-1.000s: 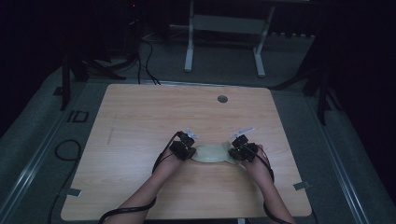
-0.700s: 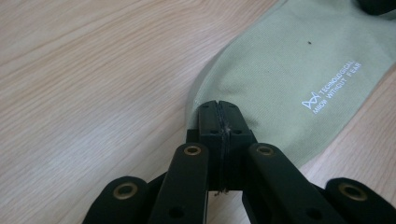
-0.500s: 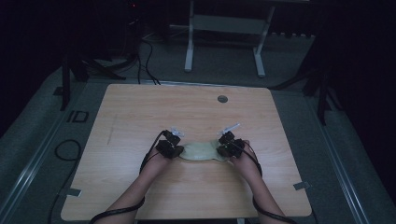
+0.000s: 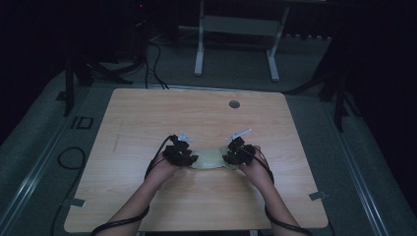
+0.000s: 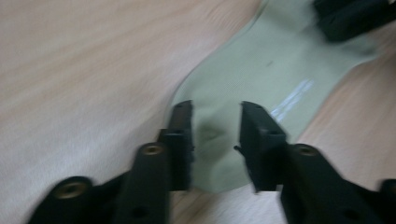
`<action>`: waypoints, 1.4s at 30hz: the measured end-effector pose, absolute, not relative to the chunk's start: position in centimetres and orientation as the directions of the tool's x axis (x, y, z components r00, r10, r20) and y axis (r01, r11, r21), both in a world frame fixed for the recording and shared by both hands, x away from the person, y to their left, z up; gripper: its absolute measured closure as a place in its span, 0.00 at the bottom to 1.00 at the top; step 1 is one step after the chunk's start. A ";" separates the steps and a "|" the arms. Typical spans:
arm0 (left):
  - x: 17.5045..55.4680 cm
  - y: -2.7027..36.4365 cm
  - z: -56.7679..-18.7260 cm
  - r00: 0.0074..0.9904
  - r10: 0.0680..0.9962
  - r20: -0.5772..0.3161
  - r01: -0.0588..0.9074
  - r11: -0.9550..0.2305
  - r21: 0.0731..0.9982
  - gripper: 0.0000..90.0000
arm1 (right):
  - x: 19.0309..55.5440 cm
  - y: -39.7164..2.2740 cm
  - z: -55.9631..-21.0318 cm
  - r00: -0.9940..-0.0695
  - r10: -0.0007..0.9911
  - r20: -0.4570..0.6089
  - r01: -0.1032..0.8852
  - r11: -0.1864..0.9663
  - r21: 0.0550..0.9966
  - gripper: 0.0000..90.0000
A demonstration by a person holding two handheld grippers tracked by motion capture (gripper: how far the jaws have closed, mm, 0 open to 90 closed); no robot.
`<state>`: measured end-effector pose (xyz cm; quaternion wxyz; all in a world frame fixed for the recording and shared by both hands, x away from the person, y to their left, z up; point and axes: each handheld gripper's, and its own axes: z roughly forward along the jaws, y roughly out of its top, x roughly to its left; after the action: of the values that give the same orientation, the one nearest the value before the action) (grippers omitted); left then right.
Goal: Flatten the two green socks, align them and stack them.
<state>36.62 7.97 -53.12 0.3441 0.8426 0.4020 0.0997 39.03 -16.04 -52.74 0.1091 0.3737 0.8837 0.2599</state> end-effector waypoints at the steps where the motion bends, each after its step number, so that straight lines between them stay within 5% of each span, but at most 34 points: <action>1: 36.5 7.8 -52.9 0.659 0.746 -0.096 0.603 -0.448 0.660 0.56 | 38.9 -16.0 -52.5 -0.703 0.711 0.003 0.594 0.585 0.552 0.65; 6: 35.8 7.3 -52.4 0.678 0.734 -0.032 0.559 -0.487 0.671 0.23 | 38.3 -16.3 -51.8 -0.715 0.699 -0.010 0.561 0.583 0.587 0.49; 11: 35.2 7.8 -52.7 0.673 0.739 -0.032 0.549 -0.470 0.691 0.09 | 37.9 -17.4 -51.7 -0.703 0.711 0.018 0.582 0.561 0.588 0.27; 16: 34.9 8.4 -53.0 0.663 0.748 -0.018 0.541 -0.462 0.702 0.05 | 37.5 -18.4 -51.5 -0.701 0.713 0.016 0.566 0.542 0.621 0.15; 42: 31.0 13.6 -54.3 0.639 0.766 -0.070 0.584 -0.424 0.693 0.05 | 34.8 -24.8 -52.0 -0.646 0.763 0.011 0.575 0.477 0.665 0.16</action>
<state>31.03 13.56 -54.29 0.3525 0.8338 0.4046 0.1294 34.76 -24.82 -52.02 0.1448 0.3952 0.8470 0.3248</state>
